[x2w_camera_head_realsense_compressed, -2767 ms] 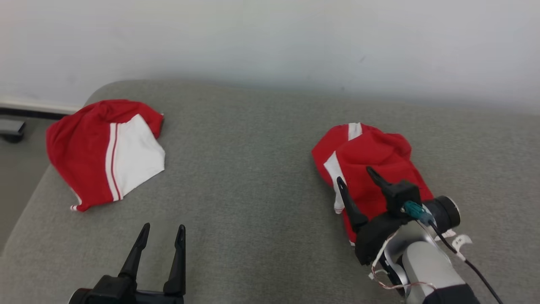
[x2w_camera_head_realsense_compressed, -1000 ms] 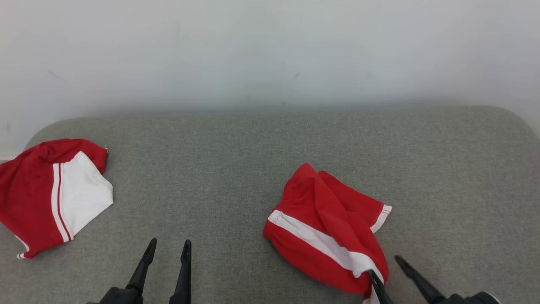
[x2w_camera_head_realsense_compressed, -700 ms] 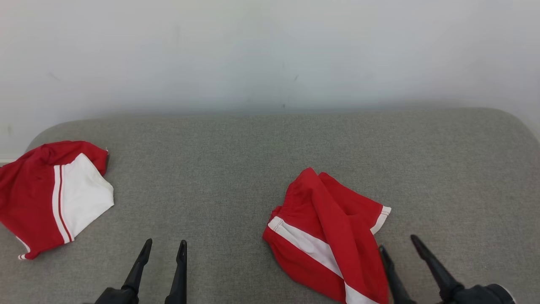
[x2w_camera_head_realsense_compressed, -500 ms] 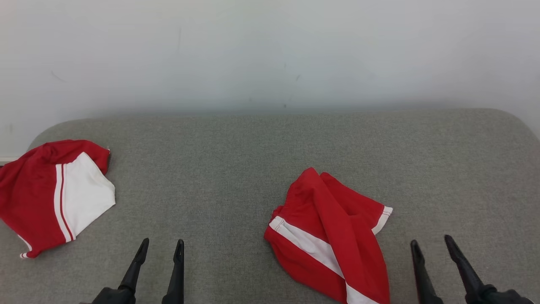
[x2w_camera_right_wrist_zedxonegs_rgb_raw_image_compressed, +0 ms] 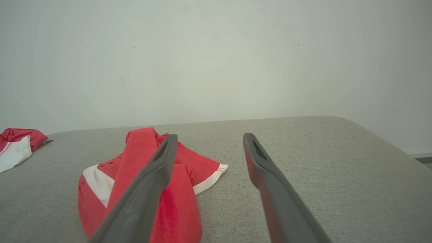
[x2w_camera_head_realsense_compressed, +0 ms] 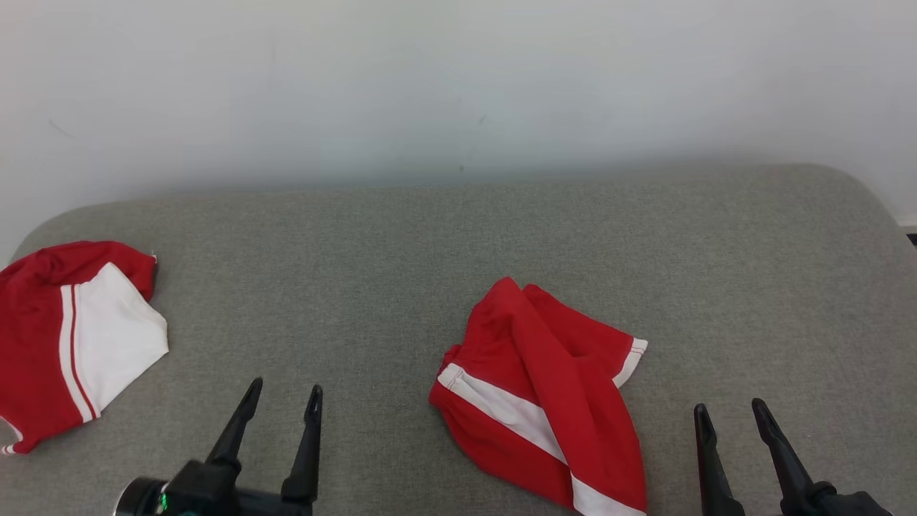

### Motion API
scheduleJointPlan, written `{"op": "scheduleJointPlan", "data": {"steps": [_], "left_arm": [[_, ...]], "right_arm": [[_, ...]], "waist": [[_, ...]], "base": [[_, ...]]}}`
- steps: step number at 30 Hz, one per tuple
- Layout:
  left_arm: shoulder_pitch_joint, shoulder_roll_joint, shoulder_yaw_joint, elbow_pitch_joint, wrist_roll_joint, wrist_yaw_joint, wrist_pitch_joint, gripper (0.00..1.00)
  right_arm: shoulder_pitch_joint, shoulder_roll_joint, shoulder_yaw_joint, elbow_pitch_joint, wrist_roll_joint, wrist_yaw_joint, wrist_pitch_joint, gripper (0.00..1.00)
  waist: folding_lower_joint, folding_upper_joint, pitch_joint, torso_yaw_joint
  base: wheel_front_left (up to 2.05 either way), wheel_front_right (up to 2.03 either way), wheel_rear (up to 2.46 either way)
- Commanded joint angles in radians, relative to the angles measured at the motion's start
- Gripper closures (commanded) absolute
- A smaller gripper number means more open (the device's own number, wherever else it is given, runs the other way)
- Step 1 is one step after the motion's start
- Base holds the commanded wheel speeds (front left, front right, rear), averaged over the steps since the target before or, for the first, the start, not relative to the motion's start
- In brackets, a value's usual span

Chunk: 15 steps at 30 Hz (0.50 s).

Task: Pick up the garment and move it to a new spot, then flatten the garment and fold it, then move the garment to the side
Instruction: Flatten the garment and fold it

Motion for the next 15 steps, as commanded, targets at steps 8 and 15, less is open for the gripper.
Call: {"op": "scheduleJointPlan", "data": {"steps": [8,15], "left_arm": [[-0.247,0.096,-0.183,0.049,-0.091,0.001,0.066,0.0],[-0.381,0.163,-0.334,0.136,-0.217,0.001,0.238,0.0]], "right_arm": [[-0.053,0.005,0.033,0.006,-0.014,-0.002,-0.004,0.0],[-0.07,0.011,0.033,0.017,-0.025,-0.002,-0.003,0.0]], "waist": [[0.0,0.0,0.056,-0.069],[0.0,0.0,0.096,-0.135]], "base": [[0.0,0.0,0.0],[0.0,0.0,0.0]]}}
